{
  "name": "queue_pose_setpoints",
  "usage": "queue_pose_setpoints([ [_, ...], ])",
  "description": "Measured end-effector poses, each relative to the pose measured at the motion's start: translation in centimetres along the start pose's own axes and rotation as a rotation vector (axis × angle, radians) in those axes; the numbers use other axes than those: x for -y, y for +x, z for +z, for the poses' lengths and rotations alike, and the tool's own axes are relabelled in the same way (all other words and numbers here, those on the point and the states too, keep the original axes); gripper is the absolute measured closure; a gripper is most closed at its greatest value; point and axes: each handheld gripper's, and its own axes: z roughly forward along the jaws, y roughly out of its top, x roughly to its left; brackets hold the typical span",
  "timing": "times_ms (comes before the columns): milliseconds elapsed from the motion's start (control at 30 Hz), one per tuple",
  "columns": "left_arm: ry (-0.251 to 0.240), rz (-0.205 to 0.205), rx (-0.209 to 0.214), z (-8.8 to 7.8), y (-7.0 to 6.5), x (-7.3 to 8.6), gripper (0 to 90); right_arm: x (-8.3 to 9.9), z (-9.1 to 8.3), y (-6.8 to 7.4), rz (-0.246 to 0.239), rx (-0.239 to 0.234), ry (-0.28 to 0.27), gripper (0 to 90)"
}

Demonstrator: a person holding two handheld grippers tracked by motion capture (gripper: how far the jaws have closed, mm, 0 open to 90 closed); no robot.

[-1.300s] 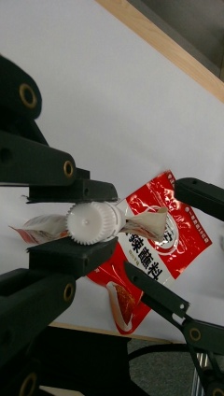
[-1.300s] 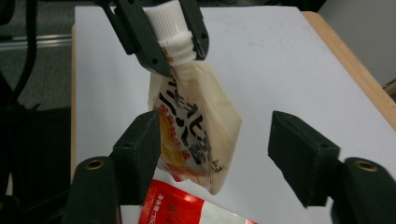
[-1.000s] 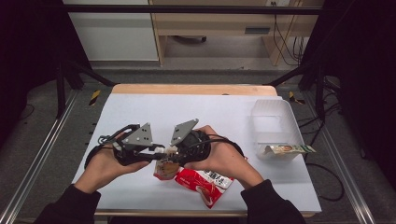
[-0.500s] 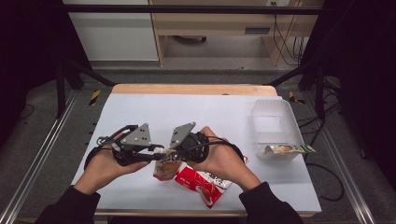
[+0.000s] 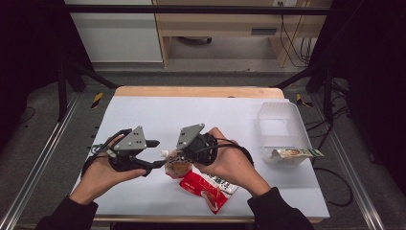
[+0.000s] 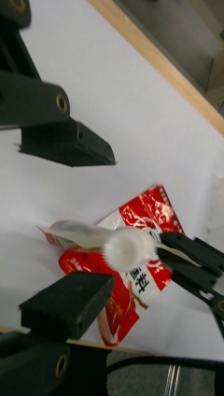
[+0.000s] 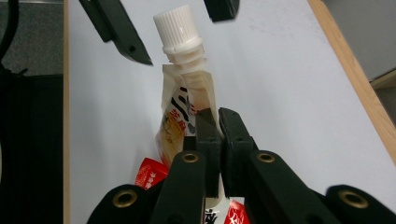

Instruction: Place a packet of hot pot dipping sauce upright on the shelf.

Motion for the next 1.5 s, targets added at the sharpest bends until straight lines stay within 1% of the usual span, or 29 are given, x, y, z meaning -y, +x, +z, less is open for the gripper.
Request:
queue_pose_setpoints([
  [67, -0.008, -0.007, -0.020, -0.2, 0.1, 0.6, 29.6, 0.2, -0.2, -0.2, 0.013, 0.008, -0.004, 88.1],
  [100, -0.010, -0.013, -0.028, -0.2, 0.2, 0.9, 27.5, 0.2, -0.3, -0.4, 0.011, 0.013, -0.008, 88.1],
  [267, -0.033, -0.073, -0.061, -0.1, 0.1, 3.2, 19.3, 0.6, -0.9, -0.7, 0.043, 0.049, -0.007, 88.1],
  [333, -0.036, -0.096, -0.073, 0.2, 0.0, 4.1, 18.3, 0.8, -1.2, -1.0, 0.048, 0.053, -0.007, 88.1],
  [367, -0.033, -0.100, -0.075, 0.4, -0.1, 4.6, 17.4, 0.9, -1.3, -1.1, 0.051, 0.052, -0.006, 88.1],
  [467, -0.029, -0.126, -0.075, 1.0, -0.4, 6.0, 16.1, 1.2, -1.7, -1.4, 0.055, 0.047, -0.015, 88.1],
  [533, -0.024, -0.142, -0.070, 1.5, -0.5, 6.8, 15.2, 1.4, -2.0, -1.6, 0.057, 0.043, -0.010, 88.1],
  [700, -0.014, -0.174, -0.079, 2.0, -0.6, 8.4, 13.7, 1.6, -3.0, -2.1, 0.044, 0.046, -0.014, 88.0],
  [833, -0.027, -0.208, -0.091, 2.0, -0.3, 9.5, 12.6, 1.4, -4.1, -2.7, 0.039, 0.062, -0.020, 88.1],
  [900, -0.031, -0.218, -0.093, 2.1, -0.2, 10.1, 12.0, 1.4, -4.8, -3.3, 0.020, 0.072, -0.013, 88.0],
  [1000, -0.038, -0.238, -0.093, 2.2, -0.1, 11.2, 11.3, 1.3, -6.0, -4.3, 0.023, 0.093, -0.018, 88.1],
  [1100, -0.042, -0.250, -0.102, 2.3, 0.0, 12.1, 10.9, 1.4, -7.3, -5.5, 0.041, 0.118, -0.024, 88.1],
  [1133, -0.045, -0.254, -0.099, 2.4, 0.0, 12.3, 10.7, 1.4, -7.7, -5.9, 0.041, 0.126, -0.023, 88.1],
  [1267, -0.057, -0.280, -0.106, 2.7, 0.3, 13.2, 10.1, 1.7, -9.4, -7.5, 0.058, 0.149, -0.017, 88.1],
  [1333, -0.065, -0.295, -0.104, 2.9, 0.2, 13.6, 10.1, 1.9, -10.1, -8.1, 0.058, 0.156, -0.016, 88.1],
  [1433, -0.058, -0.296, -0.100, 3.0, 0.1, 14.0, 10.1, 2.1, -11.2, -9.1, 0.056, 0.171, -0.013, 88.1],
  [1500, -0.067, -0.303, -0.104, 2.9, 0.0, 14.1, 10.0, 2.2, -11.9, -9.7, 0.061, 0.181, -0.017, 88.1],
])
